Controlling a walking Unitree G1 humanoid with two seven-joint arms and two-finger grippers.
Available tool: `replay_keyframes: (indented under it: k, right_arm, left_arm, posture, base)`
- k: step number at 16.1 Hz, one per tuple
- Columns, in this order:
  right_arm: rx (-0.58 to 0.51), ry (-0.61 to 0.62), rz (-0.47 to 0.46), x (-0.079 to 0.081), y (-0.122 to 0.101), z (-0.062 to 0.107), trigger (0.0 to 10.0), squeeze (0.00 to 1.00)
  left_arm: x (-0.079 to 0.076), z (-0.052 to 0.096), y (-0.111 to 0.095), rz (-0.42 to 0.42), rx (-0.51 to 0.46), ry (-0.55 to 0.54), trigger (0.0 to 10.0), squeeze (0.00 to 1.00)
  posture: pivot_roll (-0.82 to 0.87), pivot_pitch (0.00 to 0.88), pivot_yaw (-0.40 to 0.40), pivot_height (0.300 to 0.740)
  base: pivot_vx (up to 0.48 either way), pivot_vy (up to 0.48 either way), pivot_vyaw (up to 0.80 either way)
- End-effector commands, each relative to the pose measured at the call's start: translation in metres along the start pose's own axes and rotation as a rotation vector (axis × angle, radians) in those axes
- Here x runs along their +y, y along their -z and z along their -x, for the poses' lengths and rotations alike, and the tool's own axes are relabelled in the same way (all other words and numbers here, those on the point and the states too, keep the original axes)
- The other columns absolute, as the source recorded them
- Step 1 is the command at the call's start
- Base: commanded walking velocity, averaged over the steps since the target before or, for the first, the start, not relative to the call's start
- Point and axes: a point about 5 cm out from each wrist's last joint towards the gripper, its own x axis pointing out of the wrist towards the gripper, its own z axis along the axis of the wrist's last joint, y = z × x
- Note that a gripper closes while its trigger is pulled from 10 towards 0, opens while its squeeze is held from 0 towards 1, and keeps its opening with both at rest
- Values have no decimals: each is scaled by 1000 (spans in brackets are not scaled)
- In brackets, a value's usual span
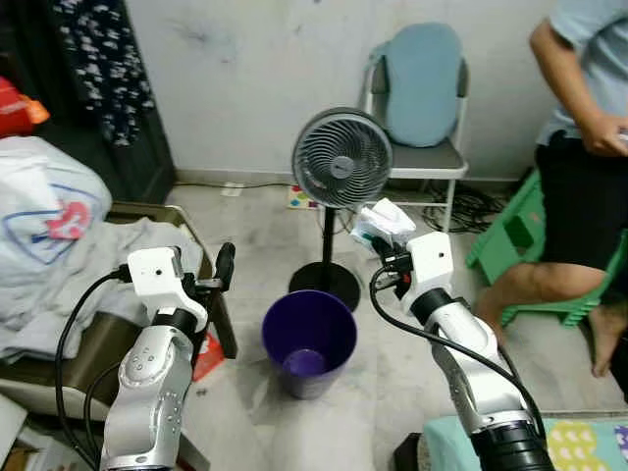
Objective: Clean up the room
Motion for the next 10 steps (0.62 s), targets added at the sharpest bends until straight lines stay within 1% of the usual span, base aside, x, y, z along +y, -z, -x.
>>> replay_keyframes:
  k: [1, 3, 4, 10]
  right_arm:
    - [-1, 18, 5, -6, 0, 2, 10000, 0]
    - [-2, 16, 7, -5, 0, 2, 10000, 0]
    - [-1, 16, 6, -5, 0, 2, 10000, 0]
    - [0, 19, -1, -6, 0, 1, 10000, 0]
  left_arm:
    - [-5, -3, 2, -6, 19, -3, 10000, 0]
    - [-3, -4, 4, 25, 28, -20, 10000, 0]
    - [-3, -4, 4, 27, 31, -21, 10000, 0]
    - [-5, -4, 3, 35, 31, -18, 10000, 0]
  posture:
    - [-47, 0, -23, 740]
    - [-47, 0, -24, 740]
    - [-46, 0, -24, 740]
    - [-48, 0, -25, 740]
  base:
    - [0, 0, 0]
    - [0, 0, 0]
    - [0, 0, 0]
    - [0, 406, 0]
